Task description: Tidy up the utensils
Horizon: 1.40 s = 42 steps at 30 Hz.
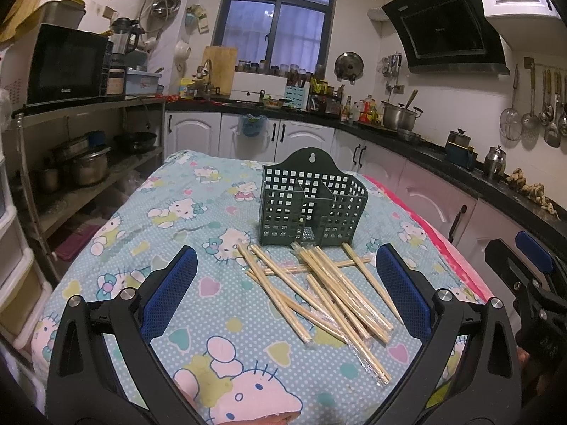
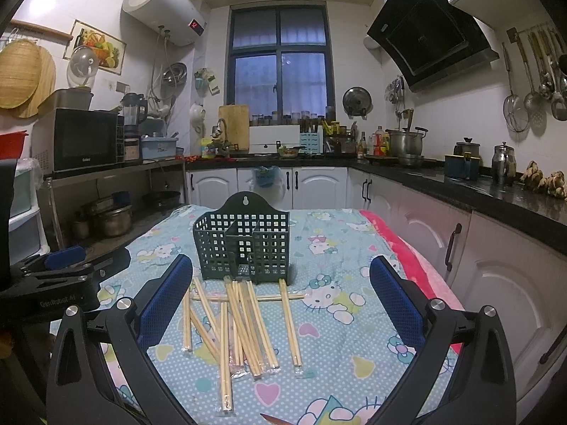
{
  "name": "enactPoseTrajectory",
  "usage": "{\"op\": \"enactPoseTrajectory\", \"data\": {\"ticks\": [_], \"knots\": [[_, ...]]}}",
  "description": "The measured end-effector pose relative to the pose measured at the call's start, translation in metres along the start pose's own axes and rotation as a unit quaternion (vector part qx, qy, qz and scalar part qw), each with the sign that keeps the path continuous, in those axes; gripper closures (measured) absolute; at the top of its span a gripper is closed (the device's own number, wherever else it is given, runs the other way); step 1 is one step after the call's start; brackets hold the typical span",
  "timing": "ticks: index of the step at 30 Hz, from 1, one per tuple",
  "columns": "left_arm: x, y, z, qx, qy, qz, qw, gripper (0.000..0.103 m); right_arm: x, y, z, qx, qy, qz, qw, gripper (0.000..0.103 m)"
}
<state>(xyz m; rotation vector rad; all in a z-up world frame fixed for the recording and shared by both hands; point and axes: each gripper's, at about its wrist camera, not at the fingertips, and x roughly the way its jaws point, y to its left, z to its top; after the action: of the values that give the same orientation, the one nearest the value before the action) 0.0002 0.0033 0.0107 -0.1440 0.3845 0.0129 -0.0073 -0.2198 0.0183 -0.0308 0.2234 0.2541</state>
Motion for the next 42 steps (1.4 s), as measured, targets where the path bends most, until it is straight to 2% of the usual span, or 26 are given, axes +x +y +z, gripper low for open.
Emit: {"op": "enactPoseTrajectory", "data": {"ticks": [7, 12, 20, 24, 27, 30, 32, 34, 36, 38, 42], "knots": [[0.014, 0.018, 0.006, -0.015, 0.017, 0.011, 0.9997, 0.01, 0.021, 0.008, 0.015, -0.009, 0.027, 0.03, 0.999, 0.006], [0.019, 0.039, 0.016, -0.034, 0.015, 0.027, 0.9989, 0.01, 0.04, 0.023, 0.029, -0.031, 0.045, 0.055, 0.997, 0.006], [0.027, 0.066, 0.037, -0.048, 0.015, 0.028, 0.9983, 0.01, 0.089, 0.013, 0.051, -0.002, 0.117, 0.076, 0.99, 0.006], [0.044, 0.077, 0.048, -0.06, 0.033, 0.026, 0.9973, 0.01, 0.114, -0.003, 0.058, 0.023, 0.148, 0.075, 0.986, 0.006], [0.06, 0.082, 0.054, -0.064, 0.051, 0.025, 0.9964, 0.01, 0.129, -0.009, 0.062, 0.02, 0.155, 0.074, 0.985, 0.006], [0.081, 0.087, 0.056, -0.078, 0.08, 0.009, 0.9936, 0.01, 0.141, -0.01, 0.066, 0.011, 0.158, 0.075, 0.985, 0.007], [0.093, 0.088, 0.056, -0.082, 0.095, 0.006, 0.9921, 0.01, 0.149, -0.01, 0.066, 0.008, 0.164, 0.077, 0.984, 0.015], [0.106, 0.088, 0.055, -0.086, 0.108, -0.001, 0.9904, 0.011, 0.159, -0.008, 0.066, -0.001, 0.173, 0.083, 0.981, 0.026], [0.117, 0.089, 0.054, -0.088, 0.121, -0.008, 0.9887, 0.016, 0.169, -0.006, 0.063, -0.011, 0.184, 0.086, 0.979, 0.033], [0.128, 0.089, 0.052, -0.086, 0.134, -0.011, 0.9871, 0.027, 0.177, -0.003, 0.059, -0.018, 0.194, 0.093, 0.976, 0.04], [0.151, 0.093, 0.045, -0.093, 0.166, -0.02, 0.9815, 0.039, 0.192, 0.004, 0.045, -0.028, 0.223, 0.107, 0.969, 0.06]]}}
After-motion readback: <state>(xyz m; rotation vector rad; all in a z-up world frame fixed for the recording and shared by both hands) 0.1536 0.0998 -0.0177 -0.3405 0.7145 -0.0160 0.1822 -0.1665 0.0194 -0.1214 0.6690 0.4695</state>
